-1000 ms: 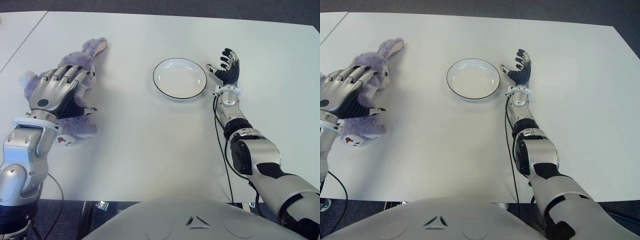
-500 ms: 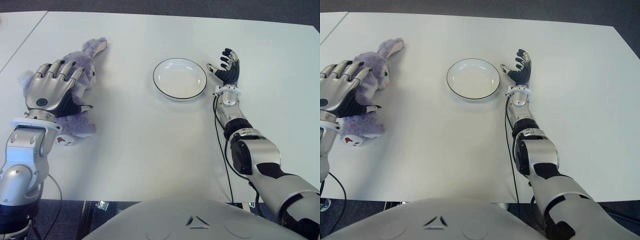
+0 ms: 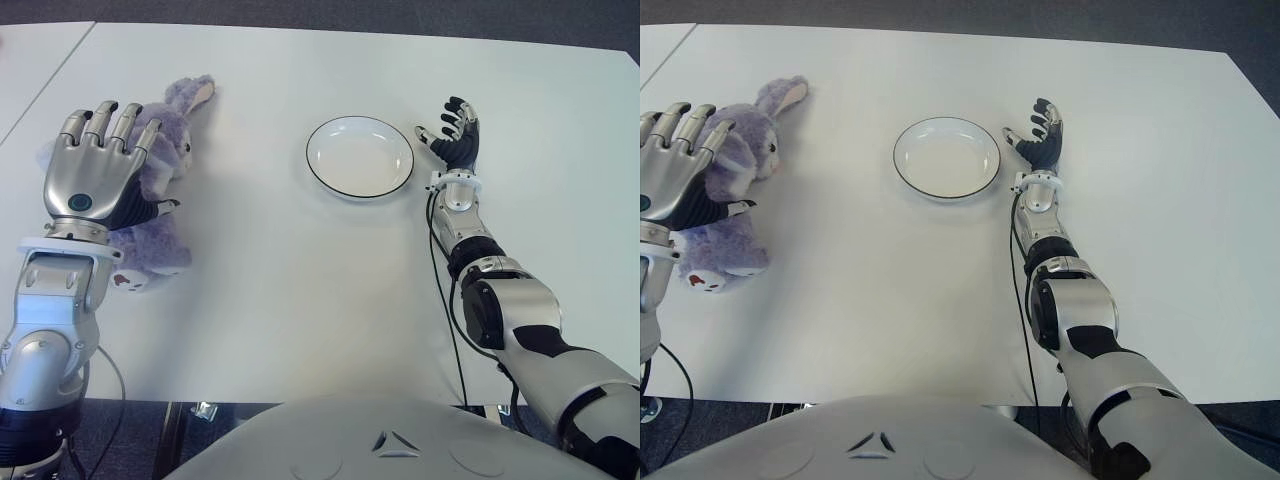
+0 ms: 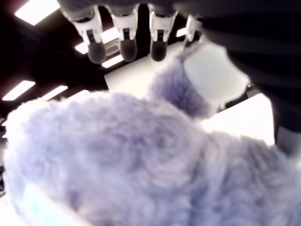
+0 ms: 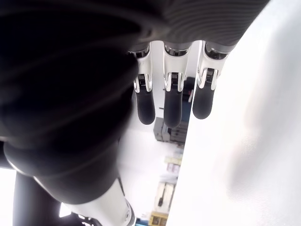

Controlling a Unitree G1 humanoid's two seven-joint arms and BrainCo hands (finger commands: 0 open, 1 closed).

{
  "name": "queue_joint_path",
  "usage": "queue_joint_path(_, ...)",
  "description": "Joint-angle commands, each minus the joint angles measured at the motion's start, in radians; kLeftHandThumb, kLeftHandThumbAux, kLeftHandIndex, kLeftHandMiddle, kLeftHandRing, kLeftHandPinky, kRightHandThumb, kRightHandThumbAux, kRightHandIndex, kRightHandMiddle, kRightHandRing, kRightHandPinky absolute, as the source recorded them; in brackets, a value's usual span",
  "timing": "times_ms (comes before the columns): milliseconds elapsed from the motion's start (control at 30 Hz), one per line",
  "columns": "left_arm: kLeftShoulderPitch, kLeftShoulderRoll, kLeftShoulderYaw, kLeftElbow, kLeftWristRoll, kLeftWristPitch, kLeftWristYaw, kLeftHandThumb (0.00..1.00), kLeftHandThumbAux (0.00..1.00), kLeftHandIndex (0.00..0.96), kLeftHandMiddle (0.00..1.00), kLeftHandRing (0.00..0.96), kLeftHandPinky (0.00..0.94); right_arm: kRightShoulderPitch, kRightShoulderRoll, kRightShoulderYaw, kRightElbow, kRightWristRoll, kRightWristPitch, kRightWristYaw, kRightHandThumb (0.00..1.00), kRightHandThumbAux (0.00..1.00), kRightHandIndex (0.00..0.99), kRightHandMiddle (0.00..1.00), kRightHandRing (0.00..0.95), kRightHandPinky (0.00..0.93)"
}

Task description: Put the doll into the plate.

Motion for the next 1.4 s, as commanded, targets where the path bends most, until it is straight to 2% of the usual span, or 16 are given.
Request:
queue_joint_path(33, 0.002, -0.042, -0.010, -0.031, 0.078, -0.021, 0.156, 0.048, 0.557, 0.001, 0.000, 0.000, 0.000, 0.308, 0.047, 0.013, 0.177, -0.031, 0.071, -0.002, 0.233, 0.941, 0.177, 0.216, 0.216, 0.232)
queue_joint_path(300, 0.005, -0.046, -0.001, -0.020, 0.079, -0.029, 0.244, 0.108, 0.543, 0.001, 0.000, 0.000, 0.000, 0.308, 0.049, 0.020, 0.176, -0.034, 0.069, -0.008, 0.250, 0.950, 0.183, 0.226, 0.225, 0.235)
queue_joint_path(667, 0.009, -0.034, 0.015, -0.017, 0.051, -0.040, 0.270, 0.142, 0.528, 0.006, 0.000, 0.000, 0.000, 0.310, 0.053, 0.025, 0.176, -0.035, 0.063, -0.014, 0.291, 0.952, 0.187, 0.235, 0.233, 0.244)
queue_joint_path(900, -0.005, -0.066, -0.028, 0.048, 0.024, -0.036, 0.284, 0.173, 0.531, 0.013, 0.000, 0.000, 0.000, 0.311, 0.055, 0.018, 0.176, -0.026, 0.061, -0.011, 0.299, 0.951, 0.189, 0.233, 0.230, 0.241)
queue_joint_path(1200, -0.019, -0.093, -0.044, 0.051, -0.007, -0.017, 0.192, 0.156, 0.539, 0.022, 0.000, 0.000, 0.000, 0.312, 0.055, 0.018, 0.176, -0.026, 0.060, -0.009, 0.304, 0.951, 0.185, 0.227, 0.222, 0.230)
queue_joint_path(1300, -0.084, -0.120, -0.091, 0.189, -0.029, -0.011, 0.199, 0.107, 0.550, 0.023, 0.000, 0.000, 0.000, 0.312, 0.055, 0.016, 0.176, -0.024, 0.059, -0.006, 0.312, 0.961, 0.185, 0.227, 0.221, 0.228)
queue_joint_path(1400, -0.122, -0.122, -0.102, 0.304, -0.064, -0.025, 0.240, 0.054, 0.561, 0.024, 0.000, 0.000, 0.000, 0.313, 0.055, 0.015, 0.175, -0.023, 0.057, -0.005, 0.336, 0.966, 0.185, 0.229, 0.220, 0.226)
